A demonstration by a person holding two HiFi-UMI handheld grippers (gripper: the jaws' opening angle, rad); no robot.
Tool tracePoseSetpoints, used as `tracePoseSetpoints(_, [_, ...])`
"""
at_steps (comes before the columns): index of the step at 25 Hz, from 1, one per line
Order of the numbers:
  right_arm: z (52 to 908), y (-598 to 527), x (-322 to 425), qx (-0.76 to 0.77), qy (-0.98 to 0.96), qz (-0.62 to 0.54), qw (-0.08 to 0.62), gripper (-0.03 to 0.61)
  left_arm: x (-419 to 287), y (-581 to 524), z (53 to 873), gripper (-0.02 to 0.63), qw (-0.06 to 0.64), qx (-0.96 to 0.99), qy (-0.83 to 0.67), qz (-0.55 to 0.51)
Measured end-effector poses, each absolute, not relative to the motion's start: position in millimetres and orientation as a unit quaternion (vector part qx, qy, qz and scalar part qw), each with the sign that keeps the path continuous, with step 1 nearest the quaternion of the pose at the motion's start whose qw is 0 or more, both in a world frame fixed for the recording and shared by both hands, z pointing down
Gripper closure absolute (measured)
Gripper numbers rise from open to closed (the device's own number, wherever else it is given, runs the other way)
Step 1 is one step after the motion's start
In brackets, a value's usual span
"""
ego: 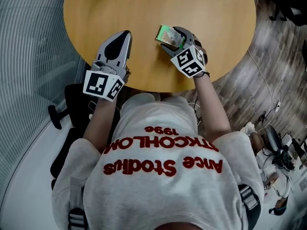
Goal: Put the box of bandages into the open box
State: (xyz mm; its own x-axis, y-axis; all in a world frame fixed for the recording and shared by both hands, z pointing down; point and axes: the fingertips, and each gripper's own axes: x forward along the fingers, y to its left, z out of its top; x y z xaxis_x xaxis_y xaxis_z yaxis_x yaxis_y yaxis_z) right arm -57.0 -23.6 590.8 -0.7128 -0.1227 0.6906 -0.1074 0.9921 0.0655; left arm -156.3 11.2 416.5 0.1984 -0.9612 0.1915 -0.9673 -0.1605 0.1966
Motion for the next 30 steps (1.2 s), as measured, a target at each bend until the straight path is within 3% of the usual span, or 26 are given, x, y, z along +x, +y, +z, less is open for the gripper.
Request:
tracePoseSetpoints(9, [626.1, -25.0, -60.6, 0.011, -0.898, -0.032, 0.439, 0.199, -162.7, 13.4, 426.7, 0.611, 0.150, 0.760, -0.633, 0.010])
tracePoseSetpoints(18, [628.2, -25.4, -58.2, 0.011, -0.894, 0.016, 0.448, 0.218, -174.1, 4.7, 423.1, 0.611, 0.146, 0.754, -0.640, 0.007])
tracePoseSetpoints(30, [544.9, -82.2, -45.8, 0.154, -0.940, 0.110, 0.285, 0.221, -174.9, -19.9, 390.0, 0.611, 0.105, 0.762, -0.639, -0.009])
